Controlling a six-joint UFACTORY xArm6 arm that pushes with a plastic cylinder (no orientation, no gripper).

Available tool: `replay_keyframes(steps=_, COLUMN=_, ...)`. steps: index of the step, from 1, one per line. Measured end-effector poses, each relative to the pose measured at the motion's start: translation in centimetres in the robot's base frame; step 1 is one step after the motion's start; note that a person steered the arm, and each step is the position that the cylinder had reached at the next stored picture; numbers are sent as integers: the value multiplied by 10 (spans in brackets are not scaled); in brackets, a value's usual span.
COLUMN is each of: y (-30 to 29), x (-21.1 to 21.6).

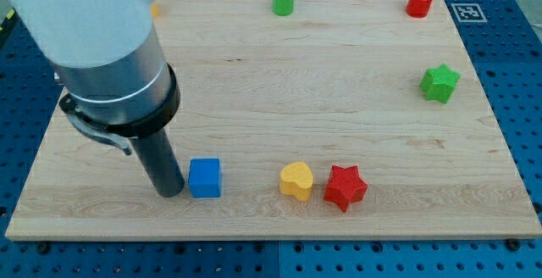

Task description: Move the blue triangle close to the blue cube

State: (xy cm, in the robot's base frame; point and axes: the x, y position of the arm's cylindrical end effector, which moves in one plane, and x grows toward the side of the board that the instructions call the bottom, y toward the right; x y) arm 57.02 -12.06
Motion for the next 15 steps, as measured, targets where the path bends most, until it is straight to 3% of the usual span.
replay_keyframes(steps=4, y=85, x=-8)
replay_keyframes(steps=6, y=-66, x=-13)
replay_keyframes(steps=7, y=-102, x=-60)
replay_keyframes(steps=8, y=-112, x=-134)
replay_keyframes(steps=9, y=-124, x=-173)
replay_keyframes(steps=12, y=-113, x=-197)
replay_keyframes(steps=15, y=-58, x=-178)
